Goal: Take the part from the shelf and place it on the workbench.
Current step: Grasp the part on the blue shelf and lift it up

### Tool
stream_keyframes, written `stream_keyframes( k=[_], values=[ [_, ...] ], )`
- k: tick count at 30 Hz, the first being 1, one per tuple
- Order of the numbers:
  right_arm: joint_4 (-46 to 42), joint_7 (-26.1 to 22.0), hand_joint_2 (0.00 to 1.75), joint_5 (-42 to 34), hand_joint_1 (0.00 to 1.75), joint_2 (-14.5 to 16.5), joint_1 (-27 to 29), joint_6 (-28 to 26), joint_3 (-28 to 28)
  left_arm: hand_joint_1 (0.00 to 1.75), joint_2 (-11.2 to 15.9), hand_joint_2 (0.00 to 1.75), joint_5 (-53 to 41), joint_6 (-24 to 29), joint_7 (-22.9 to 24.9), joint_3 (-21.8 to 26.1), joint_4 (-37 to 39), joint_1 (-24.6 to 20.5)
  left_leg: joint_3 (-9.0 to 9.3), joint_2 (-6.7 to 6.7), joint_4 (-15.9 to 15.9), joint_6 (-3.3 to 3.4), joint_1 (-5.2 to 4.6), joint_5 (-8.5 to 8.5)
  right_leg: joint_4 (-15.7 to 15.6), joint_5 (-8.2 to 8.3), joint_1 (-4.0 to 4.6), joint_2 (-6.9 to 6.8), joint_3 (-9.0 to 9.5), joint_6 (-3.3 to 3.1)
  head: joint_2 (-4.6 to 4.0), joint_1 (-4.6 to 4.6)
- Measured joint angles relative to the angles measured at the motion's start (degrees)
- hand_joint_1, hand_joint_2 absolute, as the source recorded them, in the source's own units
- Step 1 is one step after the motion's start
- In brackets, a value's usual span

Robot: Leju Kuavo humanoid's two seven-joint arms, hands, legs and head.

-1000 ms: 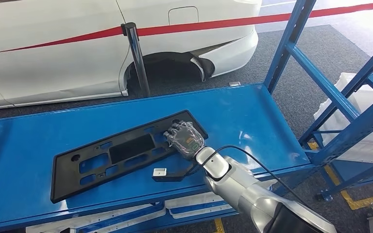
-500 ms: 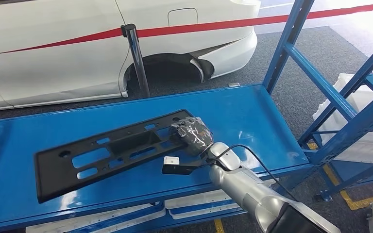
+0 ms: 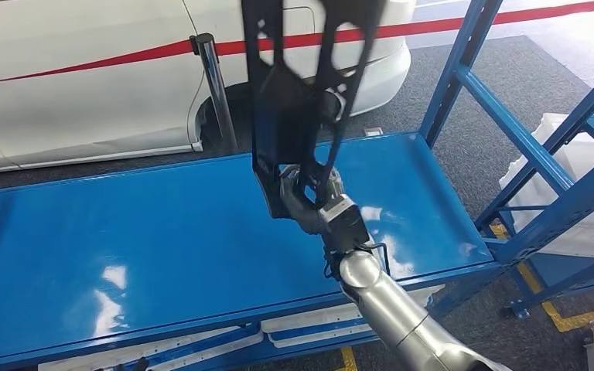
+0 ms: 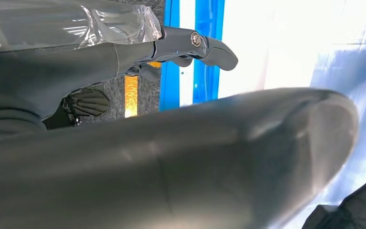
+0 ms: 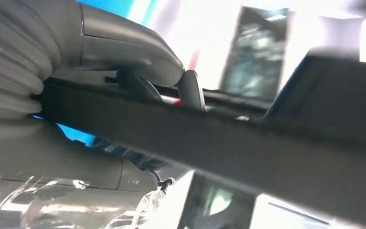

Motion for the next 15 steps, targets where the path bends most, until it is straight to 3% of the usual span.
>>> stream_keyframes(
  k=[7, 15],
  values=[
    [-13.1, 0.0, 1.75, -5.3, 1.75, -0.4, 4.4, 6.9, -6.8, 0.0, 0.0, 0.0, 1.8, 0.0, 2.3, 0.0, 0.0, 0.0, -0.17, 0.0, 0.0, 0.01, -0.03, -0.03, 0.0, -0.03, -0.01, 0.01, -0.15, -0.01, 0.0, 0.01],
    [-19.0, 0.0, 1.75, -10.8, 1.75, -0.4, 6.8, 13.8, -10.0, 0.0, 0.0, 0.0, 3.2, -0.2, 7.3, 0.0, 0.0, 0.4, -0.22, 0.0, 0.0, 0.04, -0.07, -0.08, 0.0, -0.04, -0.02, 0.0, -0.16, 0.0, 0.0, 0.01]
  ],
)
